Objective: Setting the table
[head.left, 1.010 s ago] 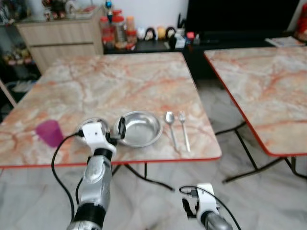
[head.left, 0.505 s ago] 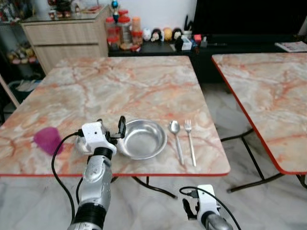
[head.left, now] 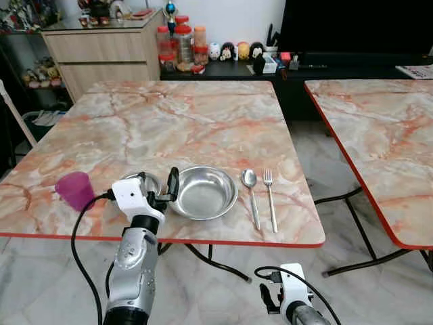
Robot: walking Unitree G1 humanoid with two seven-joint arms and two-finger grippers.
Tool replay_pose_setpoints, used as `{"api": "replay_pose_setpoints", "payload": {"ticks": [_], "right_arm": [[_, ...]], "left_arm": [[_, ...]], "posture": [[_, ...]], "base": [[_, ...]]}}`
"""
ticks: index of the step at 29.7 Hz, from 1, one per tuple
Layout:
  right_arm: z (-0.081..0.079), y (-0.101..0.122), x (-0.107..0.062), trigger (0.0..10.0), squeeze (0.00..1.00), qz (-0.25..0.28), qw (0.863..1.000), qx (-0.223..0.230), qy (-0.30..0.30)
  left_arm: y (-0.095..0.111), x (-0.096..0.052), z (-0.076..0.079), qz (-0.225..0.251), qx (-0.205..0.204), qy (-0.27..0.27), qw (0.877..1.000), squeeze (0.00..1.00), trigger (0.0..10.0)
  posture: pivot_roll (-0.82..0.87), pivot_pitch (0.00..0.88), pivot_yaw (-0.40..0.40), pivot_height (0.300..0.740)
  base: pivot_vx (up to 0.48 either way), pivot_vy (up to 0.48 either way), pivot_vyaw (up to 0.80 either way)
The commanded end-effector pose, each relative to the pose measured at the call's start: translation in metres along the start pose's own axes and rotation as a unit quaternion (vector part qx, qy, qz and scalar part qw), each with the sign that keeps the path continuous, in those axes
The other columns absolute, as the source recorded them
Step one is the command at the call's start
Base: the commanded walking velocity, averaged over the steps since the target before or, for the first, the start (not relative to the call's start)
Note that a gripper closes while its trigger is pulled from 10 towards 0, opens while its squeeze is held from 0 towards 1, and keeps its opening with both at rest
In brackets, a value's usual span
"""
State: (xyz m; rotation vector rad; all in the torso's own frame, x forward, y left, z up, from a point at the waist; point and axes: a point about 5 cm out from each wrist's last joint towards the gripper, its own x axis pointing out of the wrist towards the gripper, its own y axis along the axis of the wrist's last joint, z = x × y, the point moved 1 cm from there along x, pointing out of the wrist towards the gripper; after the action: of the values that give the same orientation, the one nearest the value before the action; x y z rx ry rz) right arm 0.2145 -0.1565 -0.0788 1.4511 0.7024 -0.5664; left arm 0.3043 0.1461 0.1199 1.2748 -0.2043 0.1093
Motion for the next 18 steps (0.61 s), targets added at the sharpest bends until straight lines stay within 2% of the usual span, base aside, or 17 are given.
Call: {"api": "replay_pose_setpoints", "payload": {"ticks": [1,3,4,5,7,9,10,11,13,16,18], "right_arm": [[0.0,0.0,0.0,10.0,0.0,-0.001,1.0,-0.007,0.002],[0.0,0.0,0.0,10.0,0.0,-0.001,1.0,-0.007,0.002],[0.0,-0.001,0.0,10.0,0.0,-0.002,1.0,-0.009,0.003],[-0.001,-0.002,0.0,10.0,0.0,-0.003,1.0,-0.011,0.005],[-0.001,-0.002,0.0,10.0,0.0,-0.003,1.0,-0.011,0.005],[-0.003,-0.003,-0.001,10.0,0.0,-0.006,1.0,-0.014,0.009],[-0.003,-0.003,-0.001,10.0,0.0,-0.006,1.0,-0.014,0.009],[-0.004,-0.004,-0.001,10.0,0.0,-0.007,1.0,-0.016,0.011],[-0.005,-0.004,-0.001,10.0,0.0,-0.007,1.0,-0.017,0.012],[-0.005,-0.004,-0.001,10.0,0.0,-0.007,1.0,-0.018,0.013],[-0.005,-0.004,-0.001,10.0,0.0,-0.007,1.0,-0.017,0.012]], "left_arm": [[0.006,-0.007,0.012,-0.021,-0.019,-0.03,0.999,0.0,10.0],[0.006,-0.007,0.012,-0.021,-0.019,-0.03,0.999,0.0,10.0],[0.008,-0.012,0.015,-0.034,-0.025,-0.043,0.998,0.0,10.0],[0.005,-0.021,0.02,-0.069,-0.025,-0.075,0.994,0.0,10.0],[0.005,-0.021,0.02,-0.069,-0.025,-0.075,0.994,0.0,10.0],[-0.004,-0.035,0.024,-0.14,-0.017,-0.122,0.983,0.0,10.0],[-0.004,-0.035,0.024,-0.14,-0.017,-0.122,0.983,0.0,10.0],[-0.013,-0.039,0.019,-0.183,0.001,-0.121,0.976,0.0,10.0],[-0.018,-0.04,0.013,-0.202,0.02,-0.104,0.974,0.0,10.0],[-0.02,-0.041,0.01,-0.22,0.025,-0.086,0.971,0.0,10.0],[-0.019,-0.042,0.009,-0.233,0.011,-0.067,0.97,0.0,10.0]], "posture": [[0.14,0.0,0.006,0.736],[0.14,0.0,0.006,0.736],[0.14,0.0,0.008,0.736],[0.15,0.0,0.011,0.736],[0.15,0.0,0.011,0.736],[0.16,0.0,0.012,0.736],[0.16,0.0,0.012,0.736],[0.15,0.0,0.013,0.736],[0.15,0.0,0.015,0.736],[0.15,0.0,0.015,0.736],[0.15,0.0,0.016,0.736]], "base": [[0.0,0.0,0.0],[0.0,0.0,0.0],[0.0,0.0,0.0],[0.0,0.0,0.0],[0.0,0.0,0.0],[0.0,0.0,0.0],[0.0,0.0,0.0],[0.0,0.0,0.0],[0.0,0.0,0.0],[0.0,0.0,0.0],[0.0,0.0,0.0]]}}
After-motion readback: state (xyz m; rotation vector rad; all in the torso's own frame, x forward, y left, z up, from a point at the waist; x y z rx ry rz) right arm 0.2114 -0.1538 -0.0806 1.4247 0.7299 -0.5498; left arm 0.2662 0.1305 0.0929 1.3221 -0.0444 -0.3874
